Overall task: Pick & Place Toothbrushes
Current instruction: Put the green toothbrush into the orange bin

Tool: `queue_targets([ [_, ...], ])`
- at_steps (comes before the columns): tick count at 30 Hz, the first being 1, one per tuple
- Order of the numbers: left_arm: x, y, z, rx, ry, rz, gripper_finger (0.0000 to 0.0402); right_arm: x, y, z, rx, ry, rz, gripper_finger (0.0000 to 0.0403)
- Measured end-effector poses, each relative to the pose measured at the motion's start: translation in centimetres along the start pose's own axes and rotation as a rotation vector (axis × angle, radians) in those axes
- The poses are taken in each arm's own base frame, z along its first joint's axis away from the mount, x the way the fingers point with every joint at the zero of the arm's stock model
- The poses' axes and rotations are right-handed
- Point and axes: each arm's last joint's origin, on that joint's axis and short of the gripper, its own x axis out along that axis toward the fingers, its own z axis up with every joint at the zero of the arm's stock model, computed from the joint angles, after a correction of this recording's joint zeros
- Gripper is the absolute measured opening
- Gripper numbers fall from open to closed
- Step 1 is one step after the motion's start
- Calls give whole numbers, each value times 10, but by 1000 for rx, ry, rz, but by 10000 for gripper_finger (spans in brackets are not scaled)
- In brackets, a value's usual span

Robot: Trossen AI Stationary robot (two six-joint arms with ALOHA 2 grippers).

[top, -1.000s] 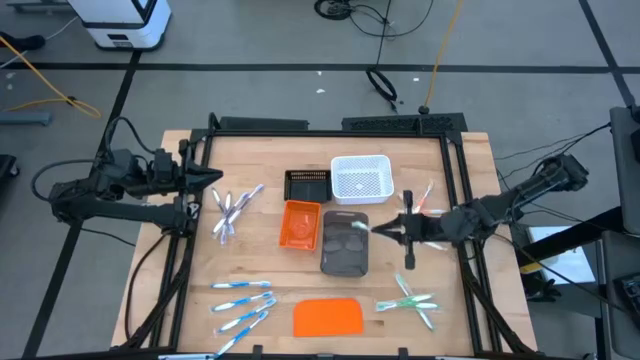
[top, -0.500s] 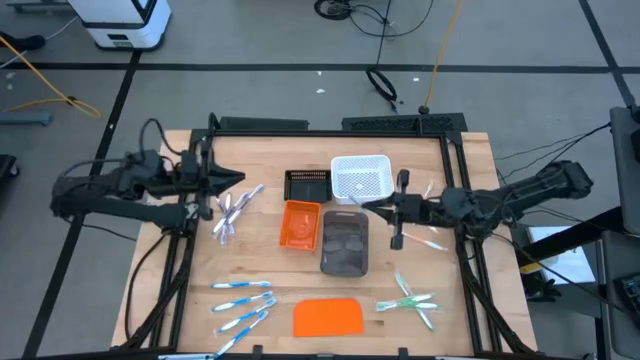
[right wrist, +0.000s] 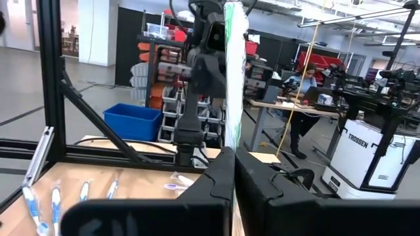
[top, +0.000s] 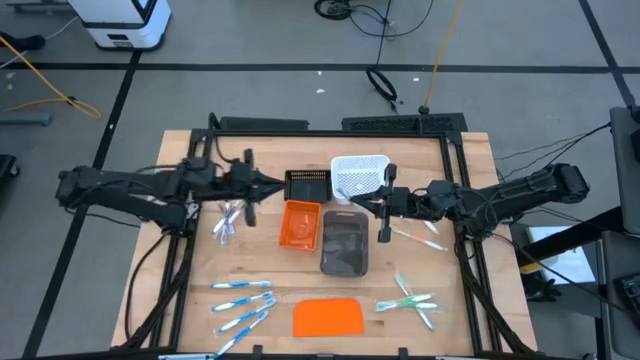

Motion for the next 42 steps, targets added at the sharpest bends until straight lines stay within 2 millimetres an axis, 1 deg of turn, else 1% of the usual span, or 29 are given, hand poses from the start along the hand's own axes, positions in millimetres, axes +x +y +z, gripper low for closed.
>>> queue_targets([
  [5, 26, -2, -12, 20, 5, 0, 24, 0, 0, 0, -5, -2, -2, 0],
  [12, 59, -6, -28, 73, -39, -25, 24, 0, 0, 0, -15, 1, -1, 0],
  [16, 74, -8, -37, 73, -68, -32, 24, 0, 0, 0, -18, 1, -1, 0],
  [20, 88, -11, -48, 73, -92, -79, 24, 0, 0, 0, -18, 1, -1, 0],
  [24, 98, -16, -55, 73, -145, -101, 29, 0, 0, 0, -18, 1, -1, 0],
  [27, 102, -19, -58, 86, -169, -130, 49, 0, 0, 0, -18, 1, -1, 0],
  [31, 104, -24, -59, 85, -189, -141, 93, 0, 0, 0, -18, 1, -2, 0],
  [37, 108, -26, -60, 77, -238, -99, 156, 3, 0, -3, -19, 5, -4, 0],
  [42, 115, -27, -60, 74, -261, -90, 193, 7, -2, -7, -18, 18, -17, 0],
])
